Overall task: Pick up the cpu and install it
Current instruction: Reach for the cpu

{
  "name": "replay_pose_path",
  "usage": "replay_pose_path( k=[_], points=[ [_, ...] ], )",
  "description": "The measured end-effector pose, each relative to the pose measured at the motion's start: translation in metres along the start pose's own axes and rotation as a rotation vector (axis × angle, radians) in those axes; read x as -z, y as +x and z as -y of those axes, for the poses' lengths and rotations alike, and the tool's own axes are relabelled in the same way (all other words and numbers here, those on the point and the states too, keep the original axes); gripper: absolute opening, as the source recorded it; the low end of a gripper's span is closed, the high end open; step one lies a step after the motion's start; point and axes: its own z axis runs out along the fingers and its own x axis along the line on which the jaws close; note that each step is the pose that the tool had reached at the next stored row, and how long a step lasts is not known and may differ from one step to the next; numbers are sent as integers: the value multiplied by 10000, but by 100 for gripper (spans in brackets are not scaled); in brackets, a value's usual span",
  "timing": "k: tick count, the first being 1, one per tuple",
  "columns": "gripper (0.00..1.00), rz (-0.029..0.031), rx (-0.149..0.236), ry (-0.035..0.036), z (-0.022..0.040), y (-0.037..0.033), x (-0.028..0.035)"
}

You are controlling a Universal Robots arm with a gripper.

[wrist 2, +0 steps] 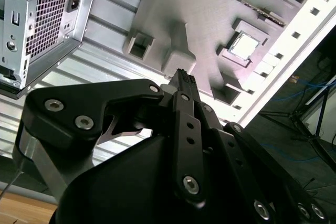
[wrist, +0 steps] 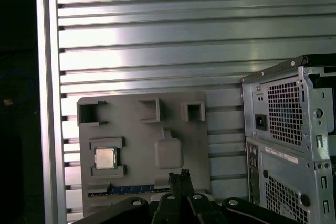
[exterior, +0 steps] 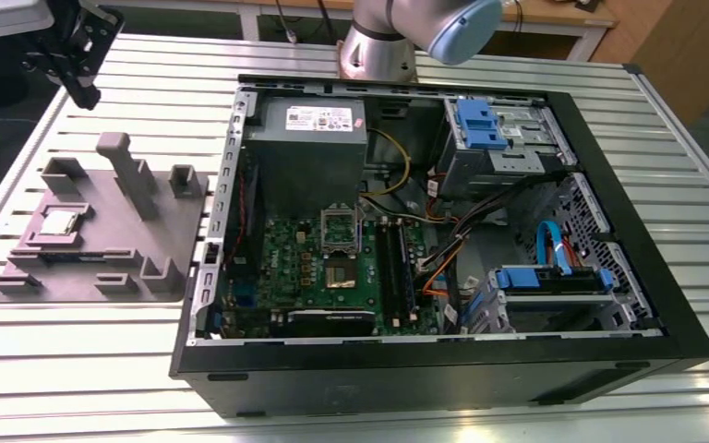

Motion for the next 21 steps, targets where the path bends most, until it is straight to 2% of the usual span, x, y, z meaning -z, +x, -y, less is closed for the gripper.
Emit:
replay_pose_path(
  k=[21],
  points=[
    [10, 1, 0, 0, 7, 97, -3]
  ],
)
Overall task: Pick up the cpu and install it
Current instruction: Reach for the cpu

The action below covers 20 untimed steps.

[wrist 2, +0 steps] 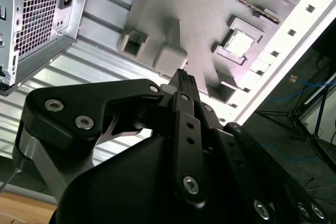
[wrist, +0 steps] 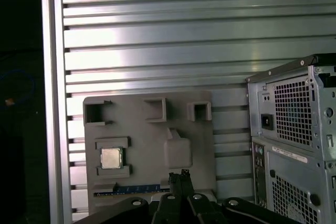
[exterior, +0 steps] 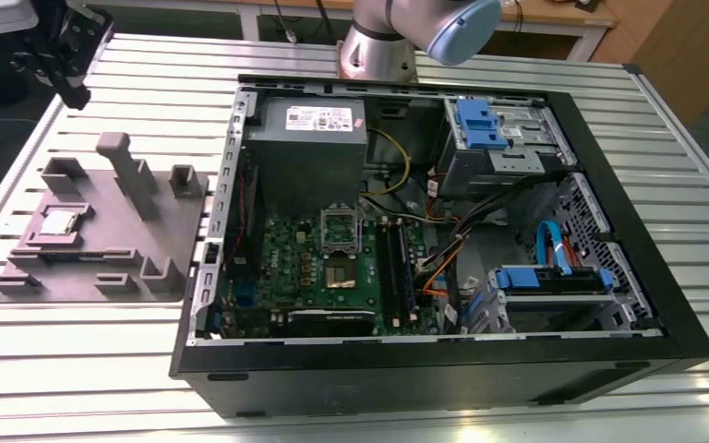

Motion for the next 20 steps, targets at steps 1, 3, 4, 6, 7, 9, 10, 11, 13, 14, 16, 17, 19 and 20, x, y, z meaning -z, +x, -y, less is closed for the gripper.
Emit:
replay_pose_path(
  k=[1, 3, 4, 6, 7, 9, 10, 11, 13, 14, 16, 17, 19, 20],
  points=[
    [10, -1, -1, 0, 1, 14, 0],
    [10, -2, -1, 0, 3, 43, 0],
    [10, -2, -1, 0, 4, 56, -1],
    [10, -4, -2, 1, 6, 84, -1],
    [10, -4, -1, 0, 8, 100, -1],
    [10, -5, -2, 1, 10, 131, -1],
    [10, -12, -2, 0, 10, 136, -3],
    [10, -35, -4, -3, 10, 136, -4],
    [10, -106, -13, -11, 11, 138, -4],
    [10, -123, -15, -10, 10, 140, -6],
    [10, -142, -16, -6, 12, 149, -7],
    [10, -143, -16, -8, 13, 161, -8],
    [10, -145, -16, -7, 15, 187, -8],
    [10, -143, -15, -8, 16, 200, -9]
  ],
)
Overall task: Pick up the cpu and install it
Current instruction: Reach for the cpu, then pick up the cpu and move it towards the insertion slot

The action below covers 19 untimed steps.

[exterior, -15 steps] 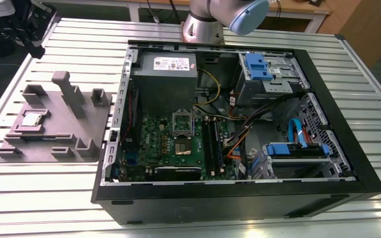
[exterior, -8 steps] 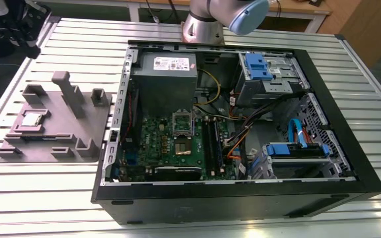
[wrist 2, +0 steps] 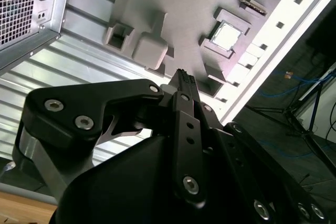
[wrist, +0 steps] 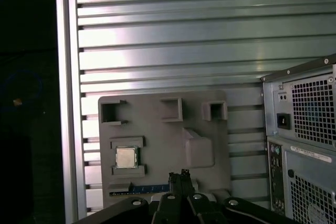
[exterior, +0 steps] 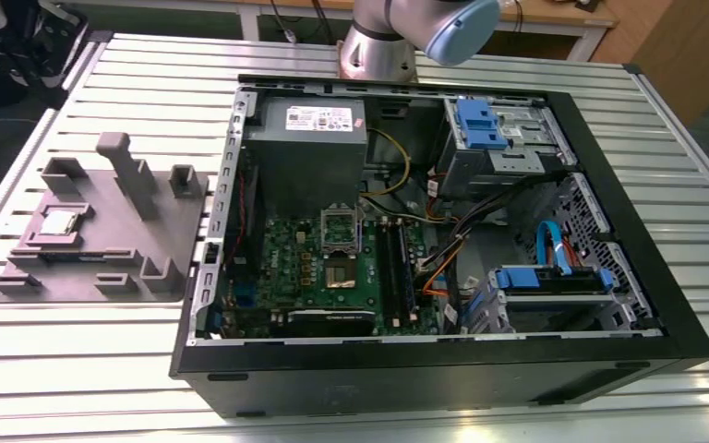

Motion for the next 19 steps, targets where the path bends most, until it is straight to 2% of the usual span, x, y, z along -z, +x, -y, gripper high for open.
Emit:
replay_pose_path(
  k=[9, 19],
  points=[
    [10, -1, 0, 1, 10, 128, -2],
    [10, -1, 0, 0, 11, 138, -2]
  ],
)
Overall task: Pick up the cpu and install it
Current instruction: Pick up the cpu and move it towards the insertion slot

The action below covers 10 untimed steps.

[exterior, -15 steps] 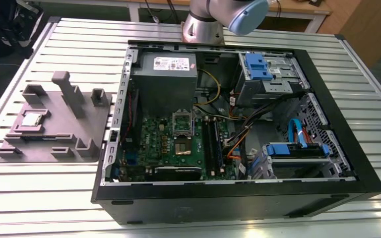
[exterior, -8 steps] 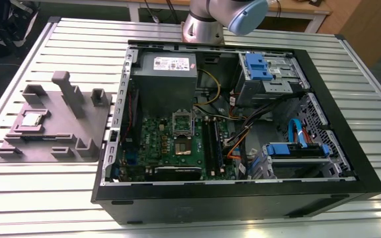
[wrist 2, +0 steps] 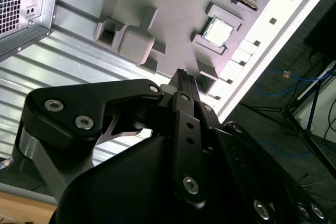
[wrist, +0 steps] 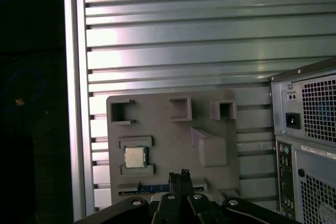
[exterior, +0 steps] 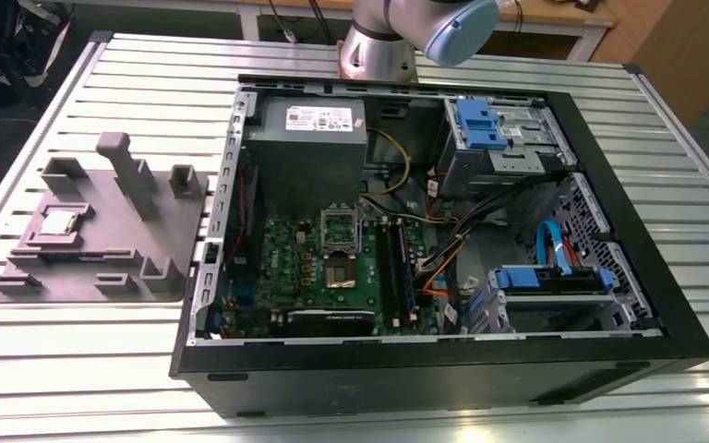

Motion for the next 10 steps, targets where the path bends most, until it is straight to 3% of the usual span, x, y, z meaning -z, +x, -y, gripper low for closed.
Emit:
replay_pose_path(
  k=[5, 7, 8, 10],
  points=[
    [11, 0, 0, 0, 0, 0, 0],
    [16, 0, 0, 0, 0, 1, 0],
    [24, 1, 0, 0, 0, 0, 0],
    [24, 1, 0, 0, 0, 1, 0]
  ],
)
